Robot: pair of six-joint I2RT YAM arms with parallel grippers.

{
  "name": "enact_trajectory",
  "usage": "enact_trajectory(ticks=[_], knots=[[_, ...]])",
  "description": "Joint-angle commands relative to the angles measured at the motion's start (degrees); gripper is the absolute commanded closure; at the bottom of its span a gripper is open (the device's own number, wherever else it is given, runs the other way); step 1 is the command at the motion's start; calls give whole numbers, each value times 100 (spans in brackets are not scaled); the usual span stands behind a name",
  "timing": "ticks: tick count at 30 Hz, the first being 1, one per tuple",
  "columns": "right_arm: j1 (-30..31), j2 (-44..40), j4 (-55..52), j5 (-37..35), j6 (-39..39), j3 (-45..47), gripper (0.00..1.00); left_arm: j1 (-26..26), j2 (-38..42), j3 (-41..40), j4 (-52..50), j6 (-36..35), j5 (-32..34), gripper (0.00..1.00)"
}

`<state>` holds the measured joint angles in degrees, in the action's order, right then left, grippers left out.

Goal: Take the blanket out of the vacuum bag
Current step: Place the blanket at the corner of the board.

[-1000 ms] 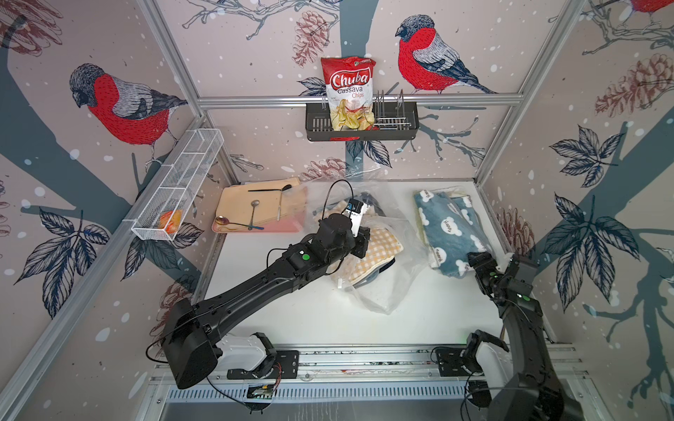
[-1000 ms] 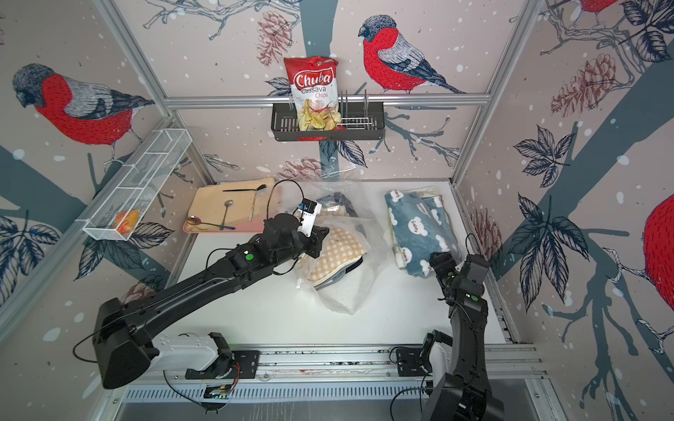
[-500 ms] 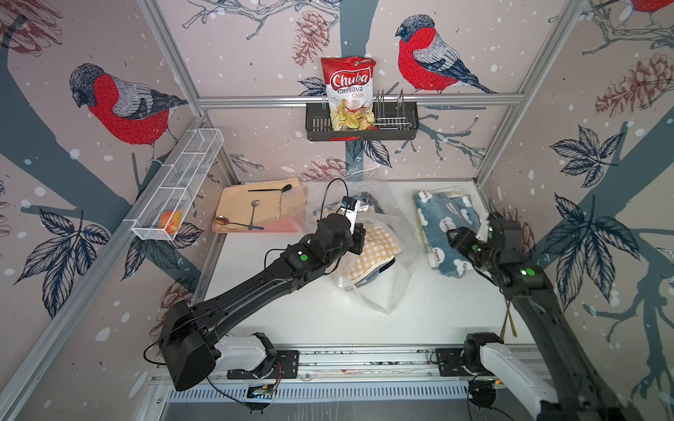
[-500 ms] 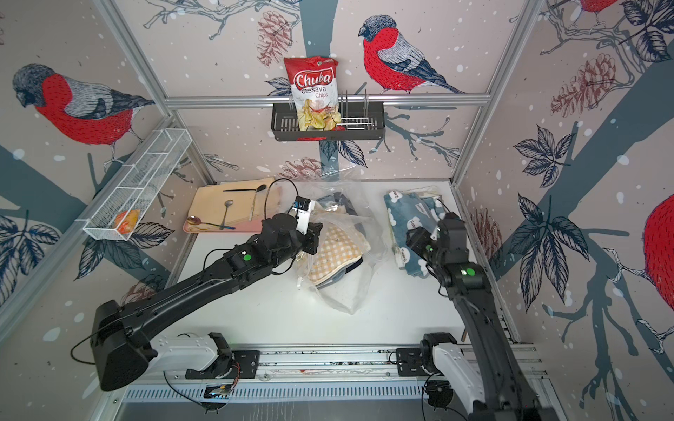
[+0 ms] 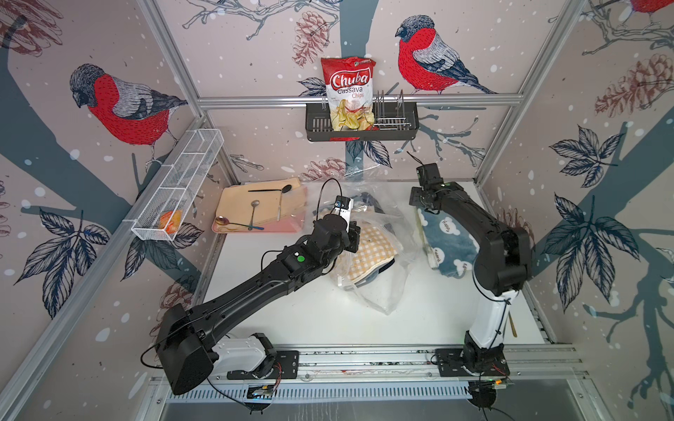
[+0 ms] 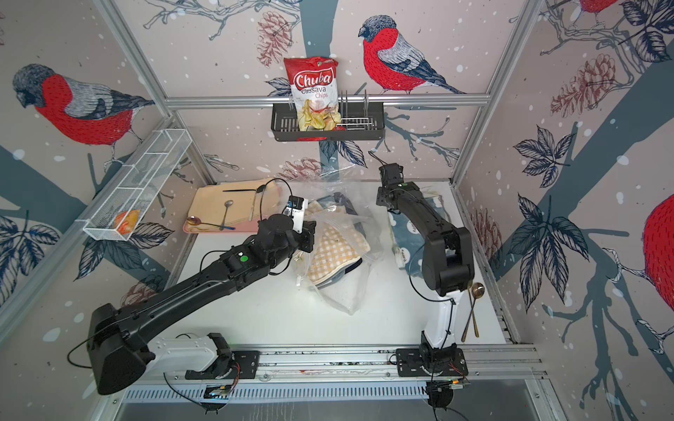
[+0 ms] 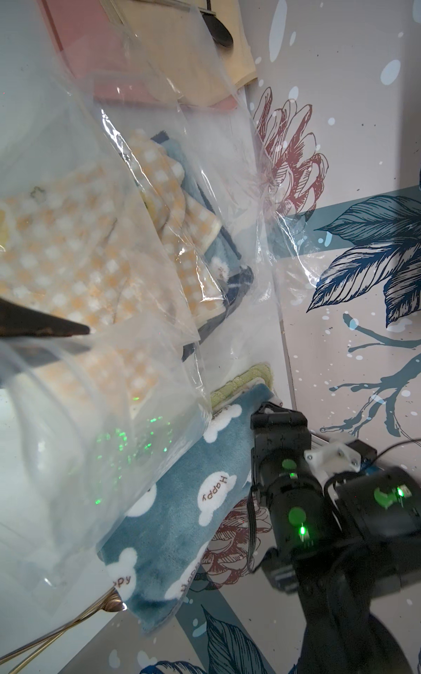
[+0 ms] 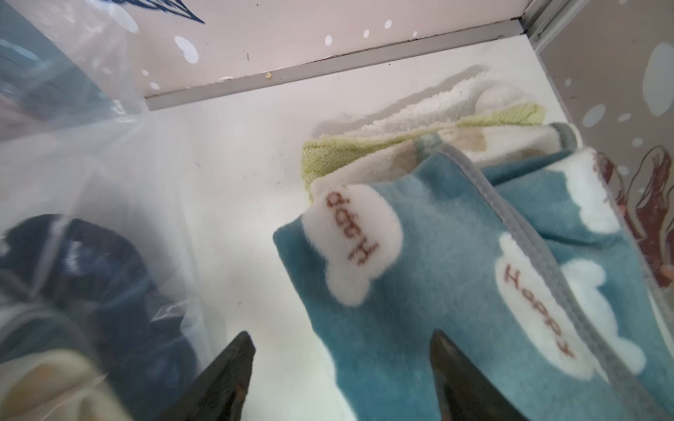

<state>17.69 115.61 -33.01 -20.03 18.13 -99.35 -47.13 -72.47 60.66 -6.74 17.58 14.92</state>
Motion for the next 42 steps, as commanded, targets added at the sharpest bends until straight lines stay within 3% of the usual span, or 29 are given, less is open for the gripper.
enact_trajectory(ticks=[1,7,9,12,13,16,21,30,34,35,37,42], knots=[[22,572,-563,-838,-347,-530,24,42,2,-7,216,43,-5,100],[73,810,-459,-1349,-425,-392,25,90,-39,3,233,44,-120,100],[1,776,-365,-1397,-343,-321,37,107,-60,-2,226,60,-170,100],[-168,506,-120,-1234,-73,-120,79,125,-79,11,226,70,-234,100],[-234,386,-10,-1150,-25,-32,86,128,-78,7,226,65,-235,100],[-465,-6,290,-729,177,201,96,134,-86,11,235,61,-259,100],[-846,-552,608,-110,336,417,99,146,-113,7,252,63,-366,100],[-732,340,404,600,322,-661,97,148,-150,8,270,76,-441,100],[-725,969,169,756,510,-1276,86,143,-134,11,270,55,-417,100],[-752,1125,12,750,589,-1437,81,148,-139,8,270,61,-426,100],[-802,1224,-52,874,630,-1454,46,141,-149,11,270,57,-455,100],[-996,549,18,1903,657,-914,29,145,-180,39,246,69,-532,100]])
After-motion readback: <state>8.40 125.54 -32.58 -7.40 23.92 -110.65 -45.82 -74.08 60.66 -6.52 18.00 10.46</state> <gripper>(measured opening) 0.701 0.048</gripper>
